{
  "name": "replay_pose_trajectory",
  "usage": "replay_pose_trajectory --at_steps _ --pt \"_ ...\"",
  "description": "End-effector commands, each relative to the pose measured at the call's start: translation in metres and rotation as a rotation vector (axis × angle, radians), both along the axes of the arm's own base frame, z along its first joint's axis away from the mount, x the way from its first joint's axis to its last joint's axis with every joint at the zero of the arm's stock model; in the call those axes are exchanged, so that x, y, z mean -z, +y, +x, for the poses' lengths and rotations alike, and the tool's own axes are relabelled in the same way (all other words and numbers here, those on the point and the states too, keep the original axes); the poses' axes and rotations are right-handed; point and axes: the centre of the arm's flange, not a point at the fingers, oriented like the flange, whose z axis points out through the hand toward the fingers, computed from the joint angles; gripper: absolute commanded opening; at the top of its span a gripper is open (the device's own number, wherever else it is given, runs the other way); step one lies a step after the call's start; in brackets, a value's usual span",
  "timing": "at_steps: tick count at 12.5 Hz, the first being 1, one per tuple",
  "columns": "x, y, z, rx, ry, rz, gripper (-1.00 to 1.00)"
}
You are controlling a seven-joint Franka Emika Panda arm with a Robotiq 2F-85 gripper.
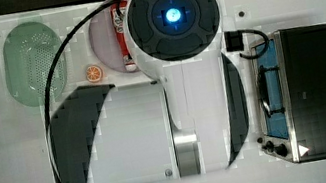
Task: Pick banana from table and place on oven.
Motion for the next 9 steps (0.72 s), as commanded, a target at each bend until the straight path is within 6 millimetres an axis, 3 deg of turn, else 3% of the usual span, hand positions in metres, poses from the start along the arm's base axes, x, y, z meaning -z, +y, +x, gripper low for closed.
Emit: replay_pose_trajectory --at_steps 1,3,6,9 --pt "-0.079 -0.023 -0.155 0.112 -0.021 0.022 0.59" --pt "-0.079 -0.022 -0.154 0.110 -0.021 0.021 0.99" --pt "-0.064 -0.022 -0.144 0.110 -0.001 0.020 1.00" --pt "-0.015 -0.022 -0.118 0.110 0.066 0.018 1.00"
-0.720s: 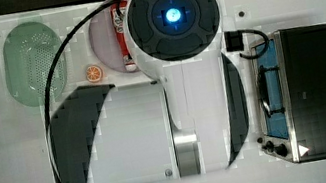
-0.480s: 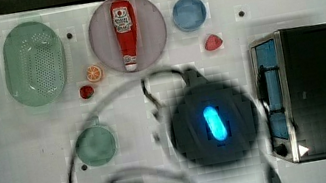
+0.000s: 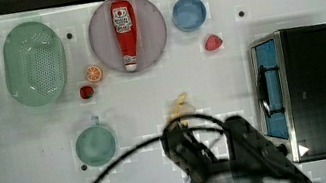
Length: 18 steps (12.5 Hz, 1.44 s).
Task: Pick banana from table and place on oven.
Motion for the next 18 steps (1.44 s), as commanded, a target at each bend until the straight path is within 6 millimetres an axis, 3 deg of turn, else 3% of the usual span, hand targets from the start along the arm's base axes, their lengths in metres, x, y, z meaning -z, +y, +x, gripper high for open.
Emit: replay_pose_trajectory --at_steps 1,6,10,14,18 --pt "0.124 0.004 0.052 0.015 0.262 0.013 1.00" --pt "0.239 0.003 0.105 0.012 0.300 0.010 1.00" --pt "0.328 0.002 0.122 0.012 0.295 0.009 1.00" --pt "0.397 0.002 0.114 0.011 0.242 0.007 1.00" --pt "0.448 0.003 0.091 0.011 0.247 0.007 1.00"
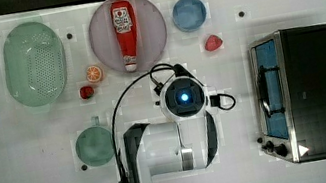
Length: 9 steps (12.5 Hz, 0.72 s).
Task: Pick banana from table and place on oven.
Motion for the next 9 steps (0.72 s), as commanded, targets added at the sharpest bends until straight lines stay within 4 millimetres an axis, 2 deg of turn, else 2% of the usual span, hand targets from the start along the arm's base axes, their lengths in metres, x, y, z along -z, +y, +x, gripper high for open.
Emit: replay_pose_trajectory --at_steps 1,6,7,9 --pt "0.039 -0.004 -0.012 0.018 0.041 -0.010 1.00" --pt "0.079 -0.002 -0.016 0.014 0.019 -0.011 1.00" --pt "0.081 -0.002 -0.015 0.013 0.006 -0.011 0.92" --pt "0.082 0.000 -0.015 0.009 0.002 -0.010 0.42"
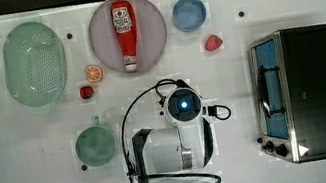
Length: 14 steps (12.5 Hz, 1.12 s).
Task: Pick banana from table and place on oven.
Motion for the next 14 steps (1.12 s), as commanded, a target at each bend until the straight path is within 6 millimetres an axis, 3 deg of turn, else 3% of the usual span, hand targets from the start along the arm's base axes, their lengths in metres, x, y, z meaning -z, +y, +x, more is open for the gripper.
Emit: replay_pose_trajectory --at_steps 1,4,5,8,9,11,14 --pt "-0.008 0.007 0.011 0.005 -0.070 0.000 0.17" --pt "-0.008 0.008 0.010 0.006 -0.069 0.001 -0.51" --pt "-0.008 0.008 0.010 0.006 -0.068 0.001 -0.62" --pt "-0.018 0.007 0.014 0.006 -0.089 0.001 -0.62" --pt "-0.034 0.007 0.017 0.006 -0.112 0.000 -0.62" --pt "-0.084 0.008 0.025 0.006 -0.149 0.000 -0.62" --pt "-0.197 0.009 0.032 0.003 -0.147 0.001 -0.62"
